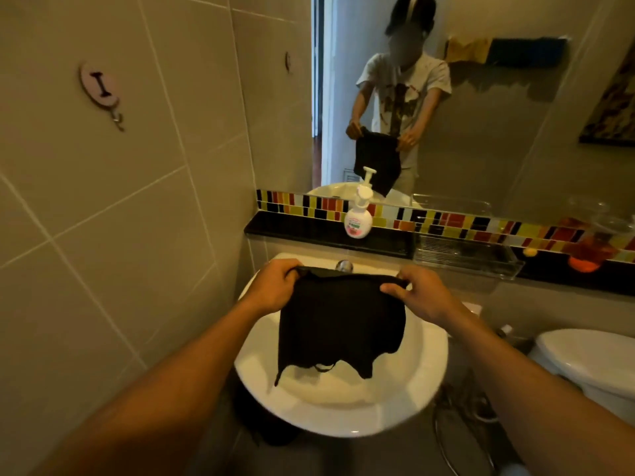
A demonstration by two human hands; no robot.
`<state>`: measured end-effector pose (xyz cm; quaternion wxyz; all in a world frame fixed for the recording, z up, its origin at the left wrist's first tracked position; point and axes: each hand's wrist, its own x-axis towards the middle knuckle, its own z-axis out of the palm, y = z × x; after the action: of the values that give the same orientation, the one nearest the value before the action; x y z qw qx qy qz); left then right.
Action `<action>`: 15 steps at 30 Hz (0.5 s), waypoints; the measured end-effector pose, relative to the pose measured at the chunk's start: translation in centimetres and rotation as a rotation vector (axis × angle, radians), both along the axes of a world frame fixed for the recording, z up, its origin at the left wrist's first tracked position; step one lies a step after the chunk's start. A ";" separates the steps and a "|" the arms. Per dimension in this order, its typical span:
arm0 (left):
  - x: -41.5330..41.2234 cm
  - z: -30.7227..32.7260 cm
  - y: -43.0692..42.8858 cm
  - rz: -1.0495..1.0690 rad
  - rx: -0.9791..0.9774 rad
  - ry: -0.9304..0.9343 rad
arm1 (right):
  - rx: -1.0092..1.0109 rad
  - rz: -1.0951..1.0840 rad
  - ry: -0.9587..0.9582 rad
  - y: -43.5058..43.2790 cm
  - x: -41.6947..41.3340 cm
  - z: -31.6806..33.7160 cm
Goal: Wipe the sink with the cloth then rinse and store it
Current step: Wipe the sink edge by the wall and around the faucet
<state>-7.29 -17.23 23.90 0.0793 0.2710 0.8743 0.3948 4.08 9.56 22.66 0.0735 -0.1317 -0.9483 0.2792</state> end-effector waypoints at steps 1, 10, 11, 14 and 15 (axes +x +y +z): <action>-0.1 -0.2 -1.5 0.017 -0.006 -0.005 | 0.026 0.034 -0.016 -1.0 -0.4 -0.1; -0.3 -2.0 -12.8 0.257 -0.092 0.012 | 0.077 0.320 -0.097 -10.1 -4.9 -1.8; -0.5 -2.5 -14.1 0.282 -0.112 0.007 | 0.065 0.338 -0.096 -10.8 -5.3 -2.2; -0.6 -4.2 -17.1 0.326 -0.174 -0.020 | 0.054 0.380 -0.115 -12.6 -6.1 -3.9; -0.6 -4.9 -17.7 0.339 -0.188 -0.034 | 0.053 0.388 -0.125 -13.1 -6.3 -4.5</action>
<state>-7.90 -34.92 19.02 0.0515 0.1047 0.9389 0.3238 -2.25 -3.54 18.18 -0.0371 0.0383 -0.9656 0.2545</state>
